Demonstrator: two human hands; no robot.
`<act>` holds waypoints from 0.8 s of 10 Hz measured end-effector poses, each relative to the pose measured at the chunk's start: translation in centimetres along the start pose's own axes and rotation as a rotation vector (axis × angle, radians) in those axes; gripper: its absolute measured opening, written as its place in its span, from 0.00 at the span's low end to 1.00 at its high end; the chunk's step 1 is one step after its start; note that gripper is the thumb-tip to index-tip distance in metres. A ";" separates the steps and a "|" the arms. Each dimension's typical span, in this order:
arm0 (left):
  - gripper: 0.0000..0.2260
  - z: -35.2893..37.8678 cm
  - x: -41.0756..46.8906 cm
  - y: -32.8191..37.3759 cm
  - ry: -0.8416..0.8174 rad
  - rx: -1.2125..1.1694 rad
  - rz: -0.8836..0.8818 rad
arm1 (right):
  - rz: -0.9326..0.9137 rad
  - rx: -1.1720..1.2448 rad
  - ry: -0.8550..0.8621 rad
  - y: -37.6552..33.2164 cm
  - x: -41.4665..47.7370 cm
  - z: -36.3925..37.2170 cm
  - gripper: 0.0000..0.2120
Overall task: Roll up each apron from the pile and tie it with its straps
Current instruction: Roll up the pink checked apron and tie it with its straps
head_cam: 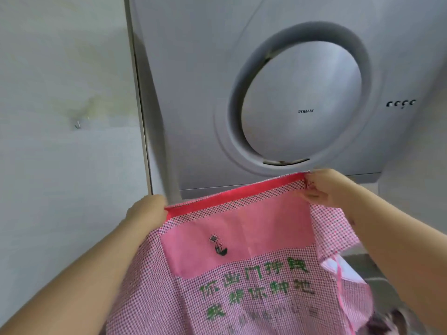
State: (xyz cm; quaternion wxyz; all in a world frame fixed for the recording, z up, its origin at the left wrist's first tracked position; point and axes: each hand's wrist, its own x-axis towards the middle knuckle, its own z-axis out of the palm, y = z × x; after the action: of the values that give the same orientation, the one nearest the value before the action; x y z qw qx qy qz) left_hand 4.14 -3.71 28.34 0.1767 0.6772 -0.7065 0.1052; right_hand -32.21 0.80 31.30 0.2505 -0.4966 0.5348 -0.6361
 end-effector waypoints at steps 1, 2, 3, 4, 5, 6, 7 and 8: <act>0.06 -0.6 0.0 0.8 -0.067 -0.956 -0.234 | 0.285 0.458 0.051 0.6 -1.4 0.8 0.10; 0.05 -2.4 -0.1 1.5 0.080 -1.301 -0.238 | -0.058 0.228 0.262 0.1 -0.7 1.1 0.13; 0.05 -4.8 -1.3 2.5 0.839 -0.833 0.052 | -0.577 -0.101 0.658 -1.8 -1.7 0.8 0.12; 0.07 -4.7 -2.4 2.6 0.896 -0.554 0.229 | -0.783 -0.295 0.585 -1.1 -2.9 0.8 0.15; 0.05 -0.9 -2.4 0.9 0.342 -0.527 0.029 | -0.313 -0.797 0.211 2.3 -1.9 0.1 0.11; 0.05 0.4 -2.8 0.0 0.426 -0.571 -0.025 | -0.188 -0.633 0.259 2.9 -2.2 0.0 0.10; 0.07 -0.1 -2.6 -0.1 0.406 -0.624 -0.024 | -0.250 -0.506 0.344 1.8 -2.5 0.4 0.11; 0.08 -0.5 -2.4 -0.9 0.374 -0.572 -0.003 | -0.284 -0.448 0.353 1.3 -2.8 0.2 0.16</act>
State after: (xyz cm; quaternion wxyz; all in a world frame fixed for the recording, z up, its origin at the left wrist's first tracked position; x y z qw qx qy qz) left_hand 5.17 -1.39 27.75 0.4861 0.5701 -0.6619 0.0250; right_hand -31.20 2.71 29.08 -0.0534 -0.4911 0.6221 -0.6075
